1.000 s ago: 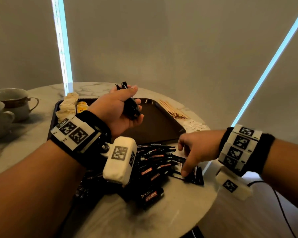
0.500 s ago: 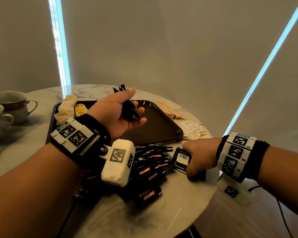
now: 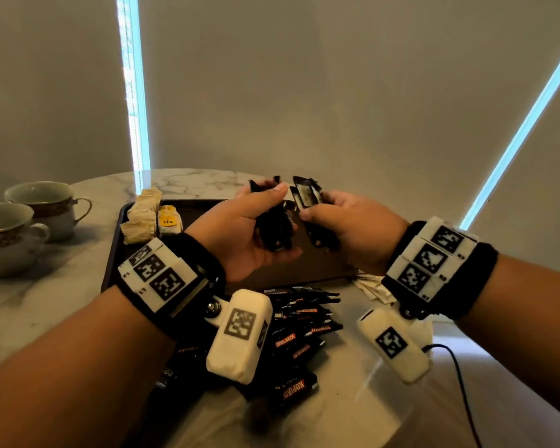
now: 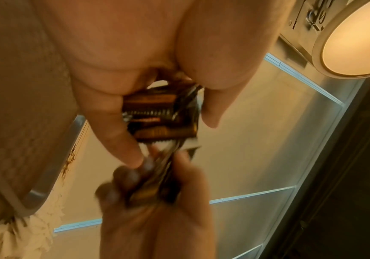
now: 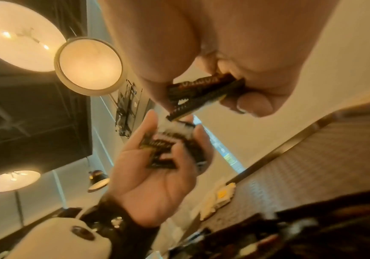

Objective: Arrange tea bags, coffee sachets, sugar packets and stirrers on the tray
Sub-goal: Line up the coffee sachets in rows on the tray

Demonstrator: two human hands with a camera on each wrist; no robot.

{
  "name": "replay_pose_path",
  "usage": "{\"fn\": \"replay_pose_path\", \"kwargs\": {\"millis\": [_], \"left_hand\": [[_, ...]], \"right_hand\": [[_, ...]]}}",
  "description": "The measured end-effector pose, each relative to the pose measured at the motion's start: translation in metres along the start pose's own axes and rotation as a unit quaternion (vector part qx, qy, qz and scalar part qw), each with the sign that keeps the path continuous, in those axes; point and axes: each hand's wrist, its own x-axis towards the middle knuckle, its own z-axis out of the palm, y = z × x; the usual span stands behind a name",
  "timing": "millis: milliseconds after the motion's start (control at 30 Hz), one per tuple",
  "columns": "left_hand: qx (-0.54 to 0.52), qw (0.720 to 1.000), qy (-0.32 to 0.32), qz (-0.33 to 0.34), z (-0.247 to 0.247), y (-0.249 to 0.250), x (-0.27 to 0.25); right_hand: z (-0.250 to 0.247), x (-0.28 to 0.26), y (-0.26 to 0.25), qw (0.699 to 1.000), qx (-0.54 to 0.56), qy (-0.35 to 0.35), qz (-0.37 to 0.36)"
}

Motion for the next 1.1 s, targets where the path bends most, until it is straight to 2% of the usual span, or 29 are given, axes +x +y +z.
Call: {"fn": "replay_pose_path", "kwargs": {"millis": [100, 200, 300, 433, 533, 633, 733, 800, 867, 967, 1033, 1100], "left_hand": [[-0.006, 1.000, -0.024, -0.003, 0.000, -0.001, 0.000], [-0.006, 1.000, -0.005, -0.010, -0.002, 0.002, 0.002], [0.009, 1.000, 0.013, -0.010, -0.003, 0.004, 0.002], [0.017, 0.999, 0.008, -0.044, -0.006, 0.008, 0.000], [-0.002, 0.998, -0.040, -0.039, -0.004, 0.008, -0.003], [-0.010, 0.999, -0.036, -0.025, -0.002, 0.003, -0.002], [-0.005, 0.999, -0.012, -0.029, -0.003, 0.003, 0.001], [-0.022, 0.998, 0.047, -0.038, -0.005, 0.006, 0.003], [-0.029, 0.994, 0.095, -0.036, -0.008, 0.010, 0.005], [-0.029, 0.993, 0.112, -0.031, -0.012, 0.012, 0.006], [-0.027, 0.993, 0.114, -0.025, -0.012, 0.012, 0.005], [-0.029, 0.993, 0.110, -0.020, -0.011, 0.011, 0.005]], "right_hand": [[0.018, 0.011, 0.000, 0.999, -0.018, -0.026, -0.044], [0.025, 0.021, 0.000, 0.992, -0.115, -0.044, -0.042], [0.024, 0.026, -0.003, 0.975, -0.202, -0.046, -0.084], [0.017, 0.023, -0.007, 0.987, -0.103, -0.056, -0.109], [0.013, 0.021, -0.009, 0.968, -0.128, -0.129, -0.171], [0.012, 0.019, -0.009, 0.963, -0.137, -0.121, -0.198], [0.002, 0.016, -0.007, 0.971, -0.129, -0.124, -0.156], [-0.011, 0.014, -0.001, 0.973, -0.169, -0.120, -0.104], [-0.026, 0.011, 0.009, 0.956, -0.255, -0.138, -0.048], [-0.038, 0.001, 0.023, 0.920, -0.322, -0.219, 0.044], [-0.040, -0.004, 0.030, 0.903, -0.345, -0.251, 0.058], [-0.039, -0.007, 0.035, 0.902, -0.340, -0.261, 0.061]]}}
